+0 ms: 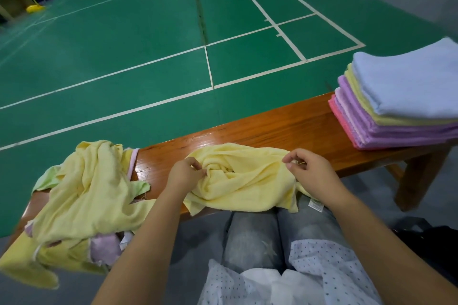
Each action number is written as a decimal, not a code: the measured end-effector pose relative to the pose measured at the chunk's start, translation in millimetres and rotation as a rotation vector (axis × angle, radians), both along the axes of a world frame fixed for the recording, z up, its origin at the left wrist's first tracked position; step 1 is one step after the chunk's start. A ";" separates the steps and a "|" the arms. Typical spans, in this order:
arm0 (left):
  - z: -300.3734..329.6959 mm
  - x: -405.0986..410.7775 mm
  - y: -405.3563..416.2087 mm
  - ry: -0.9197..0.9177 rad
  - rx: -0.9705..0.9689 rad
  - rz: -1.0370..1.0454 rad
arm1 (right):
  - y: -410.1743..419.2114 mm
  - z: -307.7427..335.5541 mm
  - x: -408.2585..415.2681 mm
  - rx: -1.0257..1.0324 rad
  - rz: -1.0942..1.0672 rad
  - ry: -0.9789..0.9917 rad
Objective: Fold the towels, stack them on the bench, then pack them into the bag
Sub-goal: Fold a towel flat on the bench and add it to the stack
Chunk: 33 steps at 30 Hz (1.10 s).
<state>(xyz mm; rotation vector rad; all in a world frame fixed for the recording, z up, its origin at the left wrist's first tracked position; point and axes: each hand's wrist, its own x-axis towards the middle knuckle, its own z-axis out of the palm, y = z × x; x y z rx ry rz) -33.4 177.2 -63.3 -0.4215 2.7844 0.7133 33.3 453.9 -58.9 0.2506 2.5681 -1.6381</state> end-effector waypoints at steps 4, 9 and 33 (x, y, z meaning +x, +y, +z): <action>5.9 0.5 -0.7 0.084 0.087 -0.018 | 0.8 -2.8 -0.6 -0.001 -0.010 0.003; 31.0 5.6 13.3 0.434 0.038 -0.076 | -2.2 -3.0 -3.0 -0.002 0.006 0.033; -5.2 46.1 38.3 -0.050 -0.017 -0.718 | -10.2 -12.3 1.3 0.018 0.048 -0.014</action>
